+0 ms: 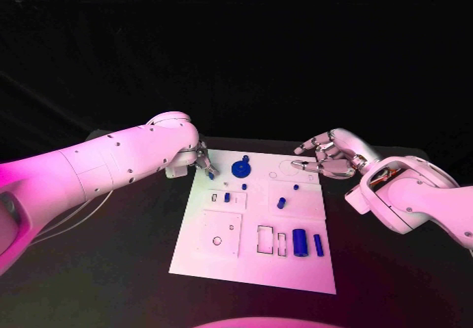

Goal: Assemble the parts on the task board

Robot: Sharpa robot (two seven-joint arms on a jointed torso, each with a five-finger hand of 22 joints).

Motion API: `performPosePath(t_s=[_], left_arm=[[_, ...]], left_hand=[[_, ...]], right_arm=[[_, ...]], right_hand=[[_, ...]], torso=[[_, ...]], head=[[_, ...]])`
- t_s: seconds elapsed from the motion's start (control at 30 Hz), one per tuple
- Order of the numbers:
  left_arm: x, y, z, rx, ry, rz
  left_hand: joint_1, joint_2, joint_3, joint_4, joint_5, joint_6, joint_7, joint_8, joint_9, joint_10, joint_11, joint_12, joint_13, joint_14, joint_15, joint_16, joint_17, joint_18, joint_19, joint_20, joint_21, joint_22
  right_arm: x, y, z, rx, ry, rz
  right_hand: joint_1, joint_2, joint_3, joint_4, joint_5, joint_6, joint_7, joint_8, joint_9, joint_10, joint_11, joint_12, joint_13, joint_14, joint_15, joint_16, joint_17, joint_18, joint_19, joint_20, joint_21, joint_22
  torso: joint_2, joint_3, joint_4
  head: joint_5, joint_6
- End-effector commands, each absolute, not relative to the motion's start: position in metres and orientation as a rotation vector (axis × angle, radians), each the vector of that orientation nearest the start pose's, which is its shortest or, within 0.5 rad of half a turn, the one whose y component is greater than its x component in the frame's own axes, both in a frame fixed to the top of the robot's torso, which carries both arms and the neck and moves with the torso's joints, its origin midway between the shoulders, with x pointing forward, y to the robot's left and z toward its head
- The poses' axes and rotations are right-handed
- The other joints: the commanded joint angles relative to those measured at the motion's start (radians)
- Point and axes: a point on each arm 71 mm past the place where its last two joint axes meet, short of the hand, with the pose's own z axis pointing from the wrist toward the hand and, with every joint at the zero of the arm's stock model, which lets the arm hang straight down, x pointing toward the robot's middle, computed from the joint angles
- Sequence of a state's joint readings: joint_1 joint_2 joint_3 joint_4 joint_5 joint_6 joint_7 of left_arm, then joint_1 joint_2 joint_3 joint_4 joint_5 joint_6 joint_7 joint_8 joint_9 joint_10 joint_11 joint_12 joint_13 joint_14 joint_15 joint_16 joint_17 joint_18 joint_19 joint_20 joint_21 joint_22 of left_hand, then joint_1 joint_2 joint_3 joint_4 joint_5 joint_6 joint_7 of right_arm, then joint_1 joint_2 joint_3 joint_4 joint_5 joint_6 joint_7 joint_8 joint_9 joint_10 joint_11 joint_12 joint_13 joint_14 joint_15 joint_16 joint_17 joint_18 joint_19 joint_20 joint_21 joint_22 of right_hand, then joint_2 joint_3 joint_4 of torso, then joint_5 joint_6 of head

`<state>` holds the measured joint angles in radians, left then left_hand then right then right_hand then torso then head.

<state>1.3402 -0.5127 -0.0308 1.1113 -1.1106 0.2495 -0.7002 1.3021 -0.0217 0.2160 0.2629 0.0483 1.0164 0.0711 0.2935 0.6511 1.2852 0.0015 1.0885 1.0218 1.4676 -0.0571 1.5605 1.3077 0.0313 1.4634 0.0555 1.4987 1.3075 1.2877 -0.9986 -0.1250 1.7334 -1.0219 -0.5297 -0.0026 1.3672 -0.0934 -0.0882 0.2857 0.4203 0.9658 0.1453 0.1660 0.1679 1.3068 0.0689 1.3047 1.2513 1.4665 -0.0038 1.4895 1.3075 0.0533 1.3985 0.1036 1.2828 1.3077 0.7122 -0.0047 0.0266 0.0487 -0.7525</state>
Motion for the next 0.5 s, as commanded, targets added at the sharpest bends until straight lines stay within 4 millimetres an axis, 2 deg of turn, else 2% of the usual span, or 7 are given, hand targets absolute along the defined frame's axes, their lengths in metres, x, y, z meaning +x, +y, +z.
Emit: performPosePath(t_s=[0.03, 0.13, 0.23, 0.3, 0.37, 0.4, 0.5], left_arm=[[0.5646, 0.1767, -0.177, -0.265, 2.294, -0.107], [0.5644, 0.1768, -0.1773, -0.275, 2.298, -0.117], [0.5641, 0.1772, -0.1777, -0.286, 2.305, -0.127], [0.5638, 0.1777, -0.1778, -0.289, 2.306, -0.13], [0.5633, 0.1782, -0.1777, -0.294, 2.306, -0.135], [0.5629, 0.1786, -0.1776, -0.299, 2.305, -0.14], [0.561, 0.1801, -0.1772, -0.323, 2.304, -0.162]], left_hand=[[0.066, 0.021, 0.055, -0.031, 0.005, -0.004, -0.007, -0.006, -0.002, -0.004, -0.011, -0.005, -0.005, 0.101, -0.01, 0.005, 0.256, 0.003, 0.001, 0.001, -0.004, 0.138], [0.114, 0.021, 0.132, -0.062, 0.006, -0.011, -0.002, -0.007, -0.001, -0.005, -0.008, -0.01, -0.01, 0.101, -0.009, 0.006, 0.257, 0.003, 0.001, -0.001, -0.005, 0.138], [0.134, 0.002, 0.224, -0.092, 0.007, -0.017, 0.004, -0.001, 0.005, -0.002, -0.003, -0.015, -0.014, 0.101, -0.003, 0.006, 0.258, 0.003, 0.001, -0.001, -0.004, 0.139], [0.117, -0.017, 0.285, -0.1, 0.01, -0.016, 0.008, 0.008, 0.014, 0.002, -0.002, -0.015, -0.016, 0.101, 0.0, 0.006, 0.258, 0.003, 0.001, -0.001, -0.004, 0.14], [0.108, -0.031, 0.318, -0.109, 0.006, -0.018, 0.005, 0.013, 0.02, 0.005, -0.003, -0.014, -0.017, 0.101, 0.001, 0.006, 0.258, 0.003, 0.001, 0.0, -0.004, 0.141], [0.089, -0.048, 0.358, -0.118, 0.004, -0.021, 0.004, 0.02, 0.028, 0.007, -0.004, -0.014, -0.019, 0.102, 0.004, 0.006, 0.258, 0.003, 0.002, 0.0, -0.004, 0.142], [0.076, -0.055, 0.389, -0.128, 0.006, -0.02, 0.005, 0.029, 0.036, 0.011, -0.002, -0.01, -0.016, 0.101, 0.001, 0.005, 0.257, 0.003, 0.002, 0.0, -0.004, 0.142]], right_arm=[[0.4495, -0.2205, -0.151, 0.218, 1.566, 0.911], [0.4496, -0.2207, -0.151, 0.218, 1.567, 0.91], [0.4495, -0.2208, -0.1511, 0.218, 1.567, 0.91], [0.4495, -0.2208, -0.1511, 0.218, 1.567, 0.91], [0.4496, -0.2209, -0.1511, 0.218, 1.567, 0.91], [0.4496, -0.2209, -0.1511, 0.218, 1.567, 0.91], [0.4497, -0.221, -0.1511, 0.218, 1.567, 0.909]], right_hand=[[-0.005, 0.0, -0.004, 0.001, 0.001, 0.001, -0.003, 0.004, -0.001, 0.0, -0.008, -0.001, 0.0, 0.066, -0.008, -0.006, 0.104, 0.017, 0.001, -0.007, -0.005, 0.078], [-0.005, 0.002, -0.004, 0.001, 0.002, 0.002, -0.004, 0.005, -0.001, 0.0, -0.009, -0.002, -0.001, 0.066, -0.008, -0.006, 0.103, 0.017, 0.001, -0.007, -0.006, 0.078], [-0.005, 0.002, -0.004, 0.001, 0.002, 0.002, -0.004, 0.005, -0.001, 0.0, -0.009, -0.002, -0.001, 0.066, -0.008, -0.006, 0.103, 0.017, 0.001, -0.007, -0.006, 0.078], [-0.005, 0.002, -0.004, 0.001, 0.002, 0.002, -0.004, 0.005, -0.001, 0.0, -0.009, -0.002, -0.001, 0.066, -0.008, -0.006, 0.103, 0.017, 0.001, -0.007, -0.006, 0.078], [-0.005, 0.002, -0.004, 0.001, 0.002, 0.002, -0.004, 0.005, -0.001, 0.0, -0.009, -0.002, -0.001, 0.066, -0.008, -0.006, 0.103, 0.017, 0.001, -0.007, -0.006, 0.078], [-0.005, 0.002, -0.004, 0.001, 0.002, 0.002, -0.004, 0.005, -0.001, 0.0, -0.009, -0.002, -0.001, 0.066, -0.008, -0.006, 0.103, 0.017, 0.001, -0.007, -0.006, 0.078], [-0.005, 0.002, -0.004, 0.001, 0.002, 0.002, -0.004, 0.005, -0.001, 0.0, -0.009, -0.002, -0.001, 0.066, -0.008, -0.006, 0.103, 0.017, 0.001, -0.007, -0.006, 0.078]], torso=[[0.0, -0.0003, 0.0002], [0.0, -0.0003, 0.0002], [0.0, -0.0003, 0.0009], [0.0, -0.0001, 0.0009], [-0.001, 0.0001, 0.0007], [-0.001, 0.0001, 0.0008], [-0.001, -0.0001, 0.0008]], head=[[0.0, 0.0], [-0.001, -0.001], [0.0, -0.001], [0.0, -0.001], [0.001, -0.002], [0.002, -0.001], [0.004, -0.001]])
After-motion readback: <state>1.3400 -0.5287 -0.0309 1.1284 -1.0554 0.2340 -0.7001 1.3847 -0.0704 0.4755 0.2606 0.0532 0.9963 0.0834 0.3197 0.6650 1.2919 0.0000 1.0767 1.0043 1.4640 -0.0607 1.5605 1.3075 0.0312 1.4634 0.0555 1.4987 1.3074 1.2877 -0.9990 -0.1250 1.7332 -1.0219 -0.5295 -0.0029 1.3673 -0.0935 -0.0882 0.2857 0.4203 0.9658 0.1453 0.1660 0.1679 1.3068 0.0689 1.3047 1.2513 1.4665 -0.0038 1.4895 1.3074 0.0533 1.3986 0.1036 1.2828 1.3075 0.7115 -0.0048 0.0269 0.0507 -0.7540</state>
